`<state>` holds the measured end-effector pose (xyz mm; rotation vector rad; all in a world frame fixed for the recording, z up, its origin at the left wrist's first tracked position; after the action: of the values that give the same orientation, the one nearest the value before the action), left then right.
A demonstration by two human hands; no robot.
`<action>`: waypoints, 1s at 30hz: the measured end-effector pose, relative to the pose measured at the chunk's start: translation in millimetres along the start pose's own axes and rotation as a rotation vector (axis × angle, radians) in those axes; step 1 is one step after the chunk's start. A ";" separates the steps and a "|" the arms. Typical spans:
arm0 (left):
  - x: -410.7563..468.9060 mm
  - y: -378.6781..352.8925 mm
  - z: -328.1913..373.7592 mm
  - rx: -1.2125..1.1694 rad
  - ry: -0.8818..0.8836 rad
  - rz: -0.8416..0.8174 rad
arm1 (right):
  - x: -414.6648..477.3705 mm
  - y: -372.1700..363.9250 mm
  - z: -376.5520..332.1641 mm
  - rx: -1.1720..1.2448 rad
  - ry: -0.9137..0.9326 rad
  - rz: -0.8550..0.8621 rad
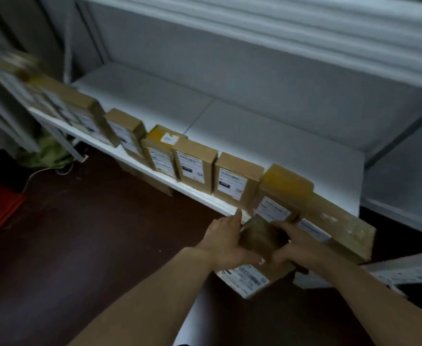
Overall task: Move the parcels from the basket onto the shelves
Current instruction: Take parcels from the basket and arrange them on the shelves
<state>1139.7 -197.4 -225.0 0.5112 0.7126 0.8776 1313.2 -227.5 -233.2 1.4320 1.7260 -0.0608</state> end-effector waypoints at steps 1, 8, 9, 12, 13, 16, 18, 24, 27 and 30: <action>-7.1 10.8 -13.1 -0.043 0.050 -0.022 | 3.1 -10.2 -18.3 -0.011 0.024 -0.014; -51.5 111.8 -121.8 -0.151 0.287 0.015 | 24.2 -95.5 -152.9 -0.193 0.210 -0.150; -56.3 128.0 -136.1 -0.144 0.302 0.044 | 29.2 -108.0 -171.9 -0.204 0.239 -0.171; -69.2 173.3 -178.4 -0.107 0.357 0.152 | 50.1 -142.9 -224.9 -0.185 0.265 -0.191; -72.4 187.0 -191.7 -0.104 0.377 0.186 | 59.4 -152.9 -240.0 -0.161 0.263 -0.176; -77.7 221.0 -227.8 -0.086 0.438 0.274 | 87.7 -171.9 -275.6 -0.186 0.278 -0.046; -77.8 242.4 -249.1 -0.067 0.481 0.316 | 106.1 -176.9 -301.8 -0.246 0.369 0.102; -55.5 289.6 -288.0 0.013 0.535 0.419 | 168.6 -170.7 -368.5 -0.398 0.553 0.388; -38.0 305.0 -301.0 0.041 0.551 0.438 | 200.9 -167.1 -390.1 -0.550 0.567 0.488; -24.2 311.5 -315.4 0.020 0.580 0.444 | 228.0 -169.8 -400.8 -0.714 0.562 0.490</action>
<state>737.0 -10.6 -218.5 0.4391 1.1592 1.4654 953.1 105.7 -206.5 1.3211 1.5052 1.1970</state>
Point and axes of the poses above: each hand's wrist, its own x-axis towards the middle knuckle, its own y-axis out of the back of the hand, z = x × y, the point moved 3 cm from there along x, towards the middle knuckle, and after that the axes turned 8 degrees about z, right-handed, at the moved point
